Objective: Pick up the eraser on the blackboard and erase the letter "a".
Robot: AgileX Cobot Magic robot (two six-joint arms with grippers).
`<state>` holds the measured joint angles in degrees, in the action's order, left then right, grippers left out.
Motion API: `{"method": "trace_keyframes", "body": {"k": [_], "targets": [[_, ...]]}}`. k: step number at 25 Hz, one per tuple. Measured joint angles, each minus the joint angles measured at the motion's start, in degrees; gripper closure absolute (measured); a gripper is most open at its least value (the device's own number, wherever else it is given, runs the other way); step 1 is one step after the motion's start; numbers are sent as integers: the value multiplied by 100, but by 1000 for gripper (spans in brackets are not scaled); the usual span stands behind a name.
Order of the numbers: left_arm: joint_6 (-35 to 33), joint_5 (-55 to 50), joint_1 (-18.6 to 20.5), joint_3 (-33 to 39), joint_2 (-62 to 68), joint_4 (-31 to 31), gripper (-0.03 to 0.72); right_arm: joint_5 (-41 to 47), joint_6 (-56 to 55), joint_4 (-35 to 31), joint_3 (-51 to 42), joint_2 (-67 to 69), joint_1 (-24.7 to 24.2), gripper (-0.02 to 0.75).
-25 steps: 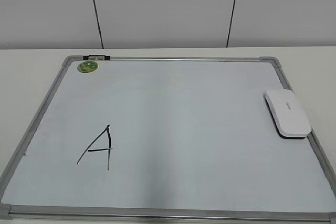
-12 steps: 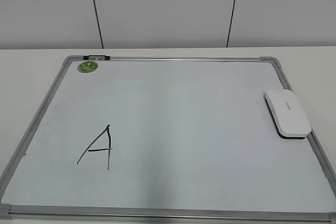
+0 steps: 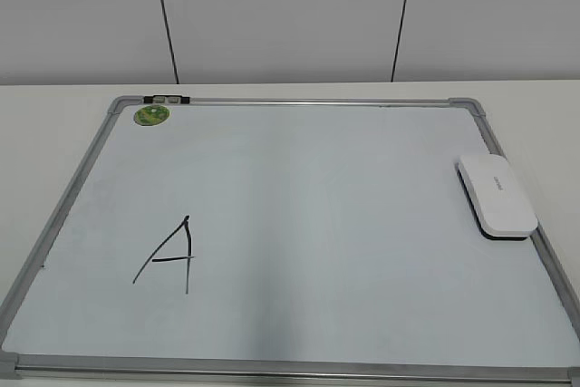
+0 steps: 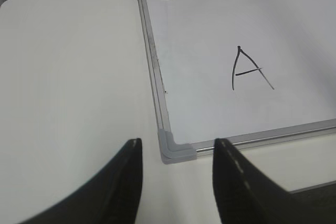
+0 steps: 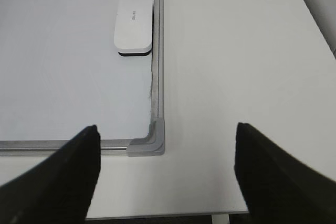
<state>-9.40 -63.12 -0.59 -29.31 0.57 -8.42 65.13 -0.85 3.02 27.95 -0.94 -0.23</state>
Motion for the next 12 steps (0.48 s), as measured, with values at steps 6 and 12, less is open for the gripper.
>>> {"method": "trace_keyframes", "body": {"k": [6,12], "targets": [[0,0,0,0,0,0,371,0,85,-73,0,0,0,148],[0,0,0,0,0,0,372,0,85,-73,0,0,0,148]]}}
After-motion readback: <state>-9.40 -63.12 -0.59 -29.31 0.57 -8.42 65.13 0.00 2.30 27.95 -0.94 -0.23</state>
